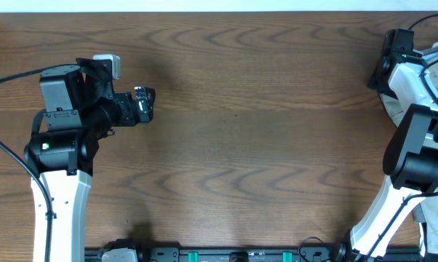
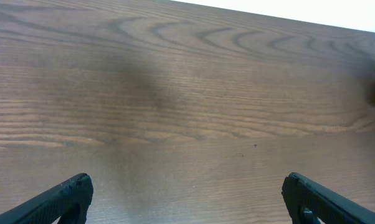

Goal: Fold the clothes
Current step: 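Reach the right gripper to the khaki shorts pile and grasp an edge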

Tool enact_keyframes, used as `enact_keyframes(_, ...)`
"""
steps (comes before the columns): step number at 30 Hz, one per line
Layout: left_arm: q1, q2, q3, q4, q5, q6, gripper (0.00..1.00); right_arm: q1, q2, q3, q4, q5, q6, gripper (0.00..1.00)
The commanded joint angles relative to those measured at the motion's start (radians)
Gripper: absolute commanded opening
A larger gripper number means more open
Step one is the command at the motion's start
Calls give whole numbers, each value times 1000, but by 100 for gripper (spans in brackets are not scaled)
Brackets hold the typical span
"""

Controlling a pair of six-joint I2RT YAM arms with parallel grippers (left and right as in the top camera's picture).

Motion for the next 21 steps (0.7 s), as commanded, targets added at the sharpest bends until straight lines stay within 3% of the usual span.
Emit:
enact_keyframes(1,-2,1,23,2,18,-5,98,8,45,10,-15,24,19,70)
enact_keyframes(3,-2,1,23,-1,18,-6,98,8,64,10,-19,17,18,54)
enact_keyframes(4,-2,1,23,-1,18,-6,98,8,66,10,-21,17,18,41)
enact_keyframes(6,-2,1,23,-1,18,-6,98,9,66,11,-20,18,17,4)
enact_keyframes(13,-2,1,23,1,18,-9,98,71,-121,16,-23,10,-108,1)
enact_keyframes(21,-2,1,23,1,18,-9,98,188,-352,16,2,-200,-177,1)
